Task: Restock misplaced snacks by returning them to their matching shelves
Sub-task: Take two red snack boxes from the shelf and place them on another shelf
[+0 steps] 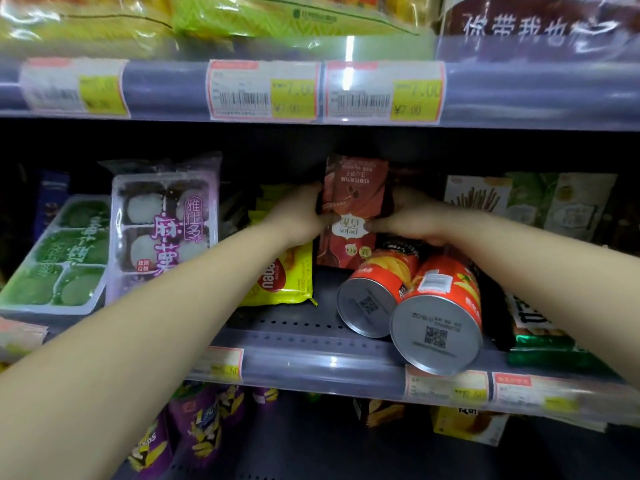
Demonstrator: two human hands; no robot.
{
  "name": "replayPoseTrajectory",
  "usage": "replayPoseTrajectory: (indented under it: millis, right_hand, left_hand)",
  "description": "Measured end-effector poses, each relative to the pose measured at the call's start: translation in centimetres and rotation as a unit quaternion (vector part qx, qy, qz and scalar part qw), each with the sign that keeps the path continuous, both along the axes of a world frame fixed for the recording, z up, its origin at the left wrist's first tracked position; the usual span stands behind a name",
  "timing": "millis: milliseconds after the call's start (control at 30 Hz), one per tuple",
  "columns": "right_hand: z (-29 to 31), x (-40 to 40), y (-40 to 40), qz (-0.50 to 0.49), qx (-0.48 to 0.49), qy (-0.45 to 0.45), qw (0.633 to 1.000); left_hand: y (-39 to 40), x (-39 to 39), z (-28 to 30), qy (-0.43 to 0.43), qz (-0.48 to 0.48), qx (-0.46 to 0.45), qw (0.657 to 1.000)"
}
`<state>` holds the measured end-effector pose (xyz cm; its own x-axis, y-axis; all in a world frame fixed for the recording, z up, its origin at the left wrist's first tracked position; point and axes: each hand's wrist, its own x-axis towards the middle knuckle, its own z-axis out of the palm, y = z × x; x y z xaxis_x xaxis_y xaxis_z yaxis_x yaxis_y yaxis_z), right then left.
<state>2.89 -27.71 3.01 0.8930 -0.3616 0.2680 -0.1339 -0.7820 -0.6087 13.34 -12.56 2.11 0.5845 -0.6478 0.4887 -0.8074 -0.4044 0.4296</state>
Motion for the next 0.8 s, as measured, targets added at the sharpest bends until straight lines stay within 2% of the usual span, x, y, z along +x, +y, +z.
replayPoseTrajectory:
  millis: [133,267,367,467,600,800]
  right_hand:
    - [-0.4,-0.5,-0.1,0.002,0.099,-0.031,0.995]
    - [-0.3,-0.3,-0.2,-0.017,0.029,-0.024,0.999]
    - [0.2,0.0,-0.3,-0.018,0.018,0.010,1.000]
    - [0.9,-0.2,-0.2,-0.015,0.022,0.040,0.999]
    - [1.4,-1.0,-0.2,-0.050,-0.069,0.016,0.996]
    - [1.6,-1.4,-0.1,-0.037,-0.102,0.033,0.994]
  left_hand:
    - [-0.7,-0.5,0.8,0.037,-0.037,-0.019,0.998]
    - [-0.9,-0.5,0.6,-0.001,-0.021,0.020,1.000]
    - [-1.0,-0.3,0.1,-0.013,0.005,0.035,0.999]
    - [-1.4,-0.2,0.1,-0.007,0.005,0.019,1.000]
    - [-2.2,-0.3,0.5,0.006,-0.036,-0.012,0.999]
    - [-3.5,-0.3,0.4,0.021,-0.058,-0.014,0.998]
